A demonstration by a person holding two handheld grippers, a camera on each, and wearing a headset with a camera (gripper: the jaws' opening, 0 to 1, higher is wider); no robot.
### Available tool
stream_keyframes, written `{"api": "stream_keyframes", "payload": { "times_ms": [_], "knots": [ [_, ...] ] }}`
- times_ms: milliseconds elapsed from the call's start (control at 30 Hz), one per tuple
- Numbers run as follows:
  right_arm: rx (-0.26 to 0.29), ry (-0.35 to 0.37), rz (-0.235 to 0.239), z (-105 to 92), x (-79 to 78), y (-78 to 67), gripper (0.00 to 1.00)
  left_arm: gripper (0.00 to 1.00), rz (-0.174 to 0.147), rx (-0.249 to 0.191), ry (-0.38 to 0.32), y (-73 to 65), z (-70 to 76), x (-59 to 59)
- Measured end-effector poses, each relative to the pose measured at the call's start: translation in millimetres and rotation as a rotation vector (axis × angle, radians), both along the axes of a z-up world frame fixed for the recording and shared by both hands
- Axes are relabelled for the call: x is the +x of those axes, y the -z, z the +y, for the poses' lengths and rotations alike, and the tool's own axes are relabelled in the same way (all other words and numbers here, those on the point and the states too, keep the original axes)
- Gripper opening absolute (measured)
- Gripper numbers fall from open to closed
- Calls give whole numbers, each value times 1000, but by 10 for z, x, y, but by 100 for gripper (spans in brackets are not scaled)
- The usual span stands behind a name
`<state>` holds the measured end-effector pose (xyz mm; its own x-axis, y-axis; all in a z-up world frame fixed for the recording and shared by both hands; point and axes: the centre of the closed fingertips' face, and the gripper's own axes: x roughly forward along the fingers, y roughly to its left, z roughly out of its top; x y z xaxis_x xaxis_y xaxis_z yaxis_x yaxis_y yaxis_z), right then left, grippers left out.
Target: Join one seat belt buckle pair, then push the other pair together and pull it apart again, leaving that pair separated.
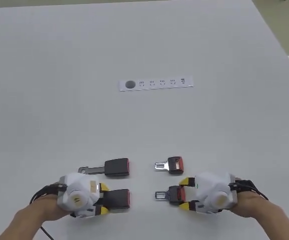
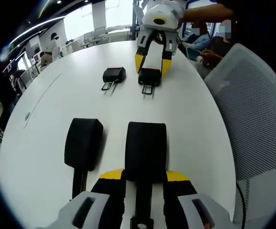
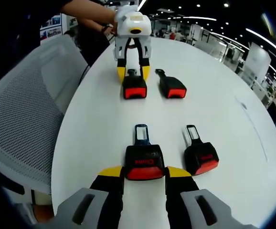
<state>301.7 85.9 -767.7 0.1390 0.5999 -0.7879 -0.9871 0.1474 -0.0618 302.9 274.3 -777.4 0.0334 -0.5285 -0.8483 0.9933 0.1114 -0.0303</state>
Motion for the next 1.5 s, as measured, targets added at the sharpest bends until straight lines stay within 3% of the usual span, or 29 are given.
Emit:
{"api": "stream_keyframes", "payload": {
  "times_ms": [1100,1500],
  "knots": [
    [33,-55,6,626,-35,-114,30,31,17,31,7,-37,-11,-19],
    [52,-54,9,817,-7,15,30,31,19,28,-2,-11,8,-9]
  ]
}}
